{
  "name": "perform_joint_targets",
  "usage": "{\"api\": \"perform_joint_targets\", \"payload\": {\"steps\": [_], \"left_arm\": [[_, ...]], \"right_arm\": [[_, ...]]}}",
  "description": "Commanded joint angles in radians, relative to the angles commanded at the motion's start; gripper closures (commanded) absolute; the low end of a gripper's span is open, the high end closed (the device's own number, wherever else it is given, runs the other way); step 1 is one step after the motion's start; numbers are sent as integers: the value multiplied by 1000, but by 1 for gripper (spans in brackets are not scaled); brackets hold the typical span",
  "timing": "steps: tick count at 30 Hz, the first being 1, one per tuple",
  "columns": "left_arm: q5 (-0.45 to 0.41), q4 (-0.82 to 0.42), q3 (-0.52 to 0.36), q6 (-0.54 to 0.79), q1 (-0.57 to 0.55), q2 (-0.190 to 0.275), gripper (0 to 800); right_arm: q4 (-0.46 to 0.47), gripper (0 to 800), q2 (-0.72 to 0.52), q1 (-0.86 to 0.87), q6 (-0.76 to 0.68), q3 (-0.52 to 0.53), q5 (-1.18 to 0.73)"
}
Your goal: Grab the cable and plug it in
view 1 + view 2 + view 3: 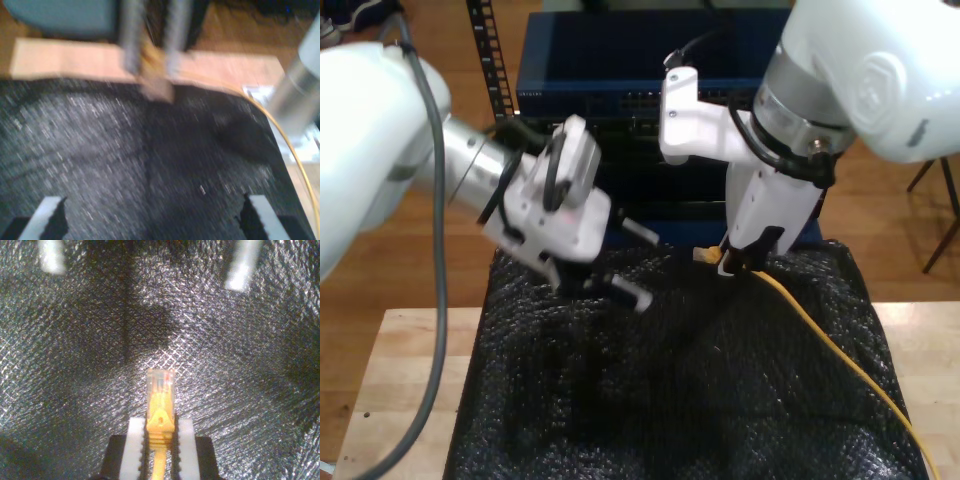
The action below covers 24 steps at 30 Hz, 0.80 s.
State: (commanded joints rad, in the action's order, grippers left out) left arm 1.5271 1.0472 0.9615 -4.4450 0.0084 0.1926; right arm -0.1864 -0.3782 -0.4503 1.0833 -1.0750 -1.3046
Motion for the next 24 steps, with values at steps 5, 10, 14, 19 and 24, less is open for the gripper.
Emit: {"api": "perform_joint_targets", "payload": {"steps": [5, 10, 14, 19, 24], "left_arm": [[8, 29, 31, 9, 0, -20, 0], [23, 29, 31, 40, 5, -18, 0], [72, 29, 34, 64, 6, -15, 0], [94, 31, 34, 68, 6, -15, 1], [98, 31, 26, 78, 6, -14, 8]], "right_arm": [[-98, 797, -15, 49, 46, -3, 0], [-129, 797, -3, 101, 68, -8, 2], [-150, 797, 5, 103, 75, -8, 2], [-172, 797, 3, 103, 75, -9, 3], [-178, 797, 3, 98, 75, -14, 3]]}}
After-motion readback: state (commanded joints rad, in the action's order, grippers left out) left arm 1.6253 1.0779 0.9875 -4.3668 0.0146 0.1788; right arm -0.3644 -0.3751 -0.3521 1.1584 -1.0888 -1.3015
